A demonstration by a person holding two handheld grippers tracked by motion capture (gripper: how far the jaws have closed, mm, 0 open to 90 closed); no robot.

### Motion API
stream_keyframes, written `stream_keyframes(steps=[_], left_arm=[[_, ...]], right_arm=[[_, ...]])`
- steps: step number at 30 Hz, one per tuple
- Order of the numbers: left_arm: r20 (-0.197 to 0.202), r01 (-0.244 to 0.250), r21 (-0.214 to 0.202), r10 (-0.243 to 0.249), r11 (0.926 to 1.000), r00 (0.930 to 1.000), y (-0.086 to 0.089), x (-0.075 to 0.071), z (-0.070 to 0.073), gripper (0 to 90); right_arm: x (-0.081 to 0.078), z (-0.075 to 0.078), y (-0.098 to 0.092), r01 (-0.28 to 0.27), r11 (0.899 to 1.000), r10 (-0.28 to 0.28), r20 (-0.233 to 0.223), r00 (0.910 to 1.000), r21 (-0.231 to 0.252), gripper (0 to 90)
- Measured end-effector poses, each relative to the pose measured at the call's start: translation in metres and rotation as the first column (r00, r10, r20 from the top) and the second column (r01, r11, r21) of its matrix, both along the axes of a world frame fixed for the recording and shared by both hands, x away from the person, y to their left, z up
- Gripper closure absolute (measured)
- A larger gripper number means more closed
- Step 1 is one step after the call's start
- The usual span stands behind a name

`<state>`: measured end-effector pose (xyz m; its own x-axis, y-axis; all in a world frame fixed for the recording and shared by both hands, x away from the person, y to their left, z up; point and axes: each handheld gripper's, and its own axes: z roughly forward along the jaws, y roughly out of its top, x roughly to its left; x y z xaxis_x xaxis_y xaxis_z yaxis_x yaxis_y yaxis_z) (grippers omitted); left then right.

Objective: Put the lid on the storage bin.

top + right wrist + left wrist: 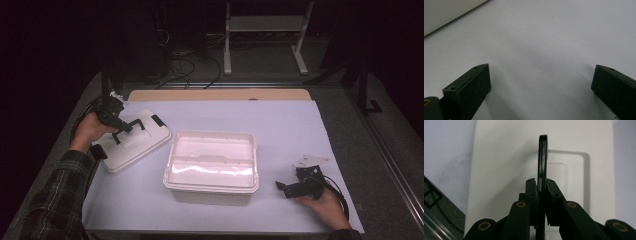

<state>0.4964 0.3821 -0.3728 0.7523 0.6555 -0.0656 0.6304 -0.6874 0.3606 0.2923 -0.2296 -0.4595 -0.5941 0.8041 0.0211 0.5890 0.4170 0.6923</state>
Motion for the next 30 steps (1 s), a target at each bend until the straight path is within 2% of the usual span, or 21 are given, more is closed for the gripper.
stream_keyframes(steps=[2, 5, 8, 14, 19, 26, 30], left_arm=[[-0.004, 0.015, 0.007, -0.015, 0.9999, 0.9999, -0.003, -0.002, 0.001, 83.6], [0.013, 0.016, 0.027, -0.016, 0.9995, 0.9998, -0.006, -0.004, 0.004, 83.9], [0.014, 0.025, 0.013, -0.025, 0.9996, 0.9996, -0.008, -0.007, 0.011, 84.0], [0.026, 0.033, 0.01, -0.033, 0.9994, 0.9991, -0.011, -0.013, 0.034, 84.0], [0.041, 0.041, -0.018, -0.04, 0.999, 0.9983, -0.01, -0.02, 0.056, 84.0], [0.058, 0.08, -0.051, -0.077, 0.9955, 0.9953, -0.014, -0.03, 0.083, 84.0], [0.071, 0.104, -0.051, -0.1, 0.9933, 0.9924, -0.019, -0.035, 0.096, 84.0]], right_arm=[[0.0, 0.0, 0.0, 0.0, 1.0, 0.0, 0.0, 1.0, 0.0, 1.6], [0.0, 0.0, 0.0, 0.0, 1.0, 0.0, 0.0, 1.0, 0.0, 1.6], [0.0, 0.0, 0.0, 0.0, 1.0, 0.0, 0.0, 1.0, 0.0, 1.6], [0.0, 0.0, 0.0, 0.0, 1.0, 0.0, 0.0, 1.0, 0.0, 1.6], [0.0, 0.0, 0.0, 0.0, 1.0, 0.0, 0.0, 1.0, 0.0, 1.6], [0.0, 0.0, 0.0, 0.0, 1.0, 0.0, 0.0, 1.0, 0.0, 1.6], [0.0, 0.0, 0.0, 0.0, 1.0, 0.0, 0.0, 1.0, 0.0, 1.6]])
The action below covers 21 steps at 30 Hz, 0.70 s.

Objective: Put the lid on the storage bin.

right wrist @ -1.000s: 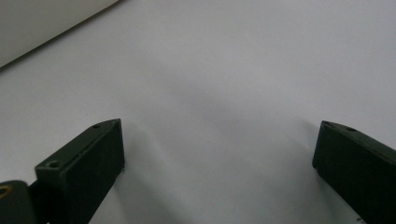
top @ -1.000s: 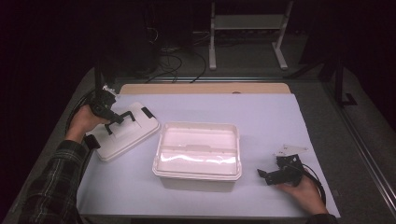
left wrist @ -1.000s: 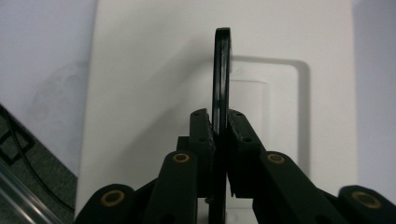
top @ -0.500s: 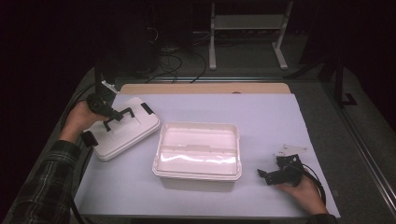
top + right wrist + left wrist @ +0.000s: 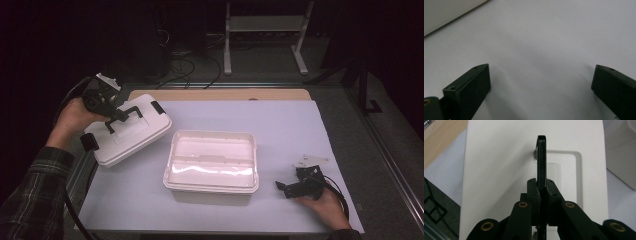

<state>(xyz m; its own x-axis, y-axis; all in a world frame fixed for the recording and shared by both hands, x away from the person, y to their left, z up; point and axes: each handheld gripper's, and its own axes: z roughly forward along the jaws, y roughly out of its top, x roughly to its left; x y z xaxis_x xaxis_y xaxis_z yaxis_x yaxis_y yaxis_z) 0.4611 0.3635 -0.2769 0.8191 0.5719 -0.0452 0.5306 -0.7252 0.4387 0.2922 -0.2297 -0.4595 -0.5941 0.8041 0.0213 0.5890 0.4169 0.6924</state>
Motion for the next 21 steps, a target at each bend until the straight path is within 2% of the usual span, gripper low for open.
stream_keyframes(steps=[7, 13, 21], left_arm=[[0.02, 0.054, -0.023, -0.053, 0.9983, 0.9984, -0.012, -0.01, 0.024, 84.0], [0.021, 0.1, -0.041, -0.1, 0.9941, 0.9948, -0.024, -0.018, 0.035, 84.0], [0.009, 0.2, -0.09, -0.2, 0.9757, 0.9798, -0.044, -0.028, 0.043, 84.0]], right_arm=[[0.0, 0.0, 0.0, 0.0, 1.0, 0.0, 0.001, 1.0, 0.001, 1.6], [0.0, 0.0, 0.0, 0.001, 1.0, -0.001, 0.0, 1.0, 0.002, 1.6], [0.0, 0.0, 0.0, 0.001, 1.0, -0.001, 0.0, 1.0, 0.002, 1.6]])
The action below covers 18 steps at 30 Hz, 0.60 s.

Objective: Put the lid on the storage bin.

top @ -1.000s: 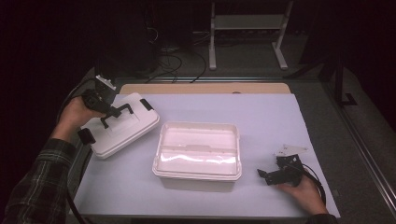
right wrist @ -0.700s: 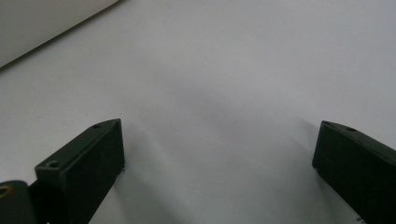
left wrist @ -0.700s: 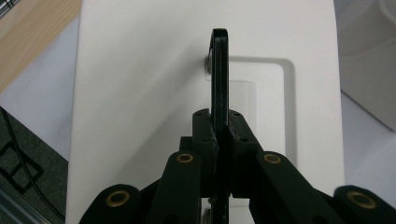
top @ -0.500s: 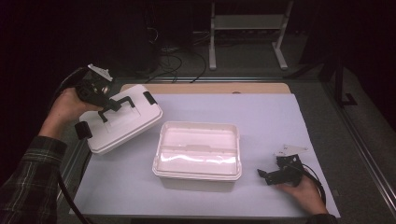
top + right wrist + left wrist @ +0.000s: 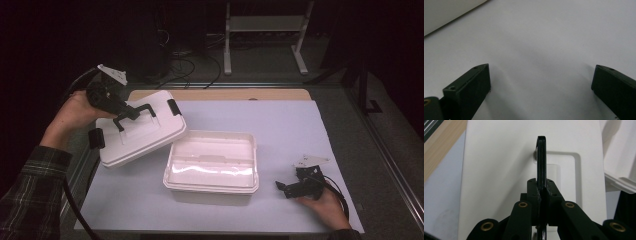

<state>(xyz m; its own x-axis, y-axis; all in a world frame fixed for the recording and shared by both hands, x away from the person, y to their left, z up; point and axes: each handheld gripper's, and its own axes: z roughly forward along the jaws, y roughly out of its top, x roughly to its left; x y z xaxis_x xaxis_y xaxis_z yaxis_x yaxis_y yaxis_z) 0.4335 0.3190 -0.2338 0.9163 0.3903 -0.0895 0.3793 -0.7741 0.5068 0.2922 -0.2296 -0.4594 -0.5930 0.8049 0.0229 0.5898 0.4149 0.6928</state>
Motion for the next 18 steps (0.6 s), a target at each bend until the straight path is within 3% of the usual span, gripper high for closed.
stream_keyframes(steps=[9, 18], left_arm=[[0.005, 0.105, -0.002, -0.105, 0.9945, 0.9945, -0.034, -0.013, 0.009, 84.0], [0.005, 0.227, 0.004, -0.227, 0.9738, 0.9738, -0.077, -0.029, 0.015, 83.9]], right_arm=[[0.0, 0.0, 0.0, 0.0, 1.0, 0.0, -0.001, 1.0, 0.001, 1.6], [0.0, 0.0, 0.0, 0.0, 1.0, 0.0, -0.001, 1.0, 0.001, 1.6]])
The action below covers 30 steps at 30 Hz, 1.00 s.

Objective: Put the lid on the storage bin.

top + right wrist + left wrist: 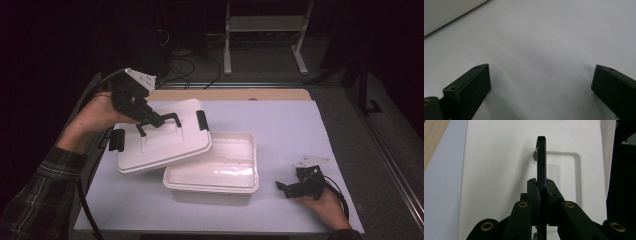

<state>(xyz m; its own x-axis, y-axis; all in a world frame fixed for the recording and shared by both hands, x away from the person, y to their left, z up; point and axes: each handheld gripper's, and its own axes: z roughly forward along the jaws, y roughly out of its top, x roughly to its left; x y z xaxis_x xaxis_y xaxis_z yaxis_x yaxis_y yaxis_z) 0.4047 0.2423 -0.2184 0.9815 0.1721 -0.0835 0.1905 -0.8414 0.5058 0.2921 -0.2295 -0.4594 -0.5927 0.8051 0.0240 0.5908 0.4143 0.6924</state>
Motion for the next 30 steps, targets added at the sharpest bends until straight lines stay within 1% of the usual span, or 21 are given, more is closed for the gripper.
stream_keyframes(steps=[5, 10, 18, 21, 24, 25, 26, 30], left_arm=[[-0.007, 0.057, 0.002, -0.057, 0.9983, 0.9983, -0.021, -0.005, -0.001, 83.9], [-0.013, 0.11, 0.004, -0.11, 0.9939, 0.9938, -0.042, -0.009, -0.003, 84.0], [-0.023, 0.182, 0.013, -0.182, 0.9832, 0.9831, -0.078, -0.016, -0.009, 84.0], [-0.034, 0.205, 0.012, -0.204, 0.9787, 0.9783, -0.092, -0.017, -0.013, 84.0], [-0.037, 0.223, 0.013, -0.222, 0.9748, 0.9744, -0.102, -0.017, -0.015, 84.0], [-0.037, 0.223, 0.013, -0.222, 0.9748, 0.9744, -0.102, -0.017, -0.015, 84.0], [-0.042, 0.234, 0.013, -0.233, 0.9722, 0.9716, -0.109, -0.018, -0.017, 84.0], [-0.046, 0.254, 0.011, -0.253, 0.9671, 0.9663, -0.12, -0.019, -0.019, 84.0]], right_arm=[[0.0, 0.0, 0.0, -0.001, 1.0, 0.001, 0.002, 1.0, -0.001, 1.6], [0.0, 0.0, 0.0, 0.0, 1.0, 0.0, 0.001, 1.0, 0.0, 1.6], [0.0, 0.0, 0.0, 0.0, 1.0, 0.0, 0.001, 1.0, -0.001, 1.6], [0.0, 0.0, 0.0, 0.0, 1.0, 0.0, 0.001, 1.0, -0.001, 1.6], [0.0, 0.0, 0.0, -0.001, 1.0, 0.001, 0.002, 1.0, 0.0, 1.6], [0.0, 0.0, 0.0, 0.0, 1.0, 0.0, 0.002, 1.0, 0.0, 1.6], [0.0, 0.0, 0.0, 0.0, 1.0, 0.0, 0.001, 1.0, 0.0, 1.6], [0.0, 0.0, 0.0, 0.0, 1.0, 0.0, 0.002, 1.0, 0.0, 1.6]])
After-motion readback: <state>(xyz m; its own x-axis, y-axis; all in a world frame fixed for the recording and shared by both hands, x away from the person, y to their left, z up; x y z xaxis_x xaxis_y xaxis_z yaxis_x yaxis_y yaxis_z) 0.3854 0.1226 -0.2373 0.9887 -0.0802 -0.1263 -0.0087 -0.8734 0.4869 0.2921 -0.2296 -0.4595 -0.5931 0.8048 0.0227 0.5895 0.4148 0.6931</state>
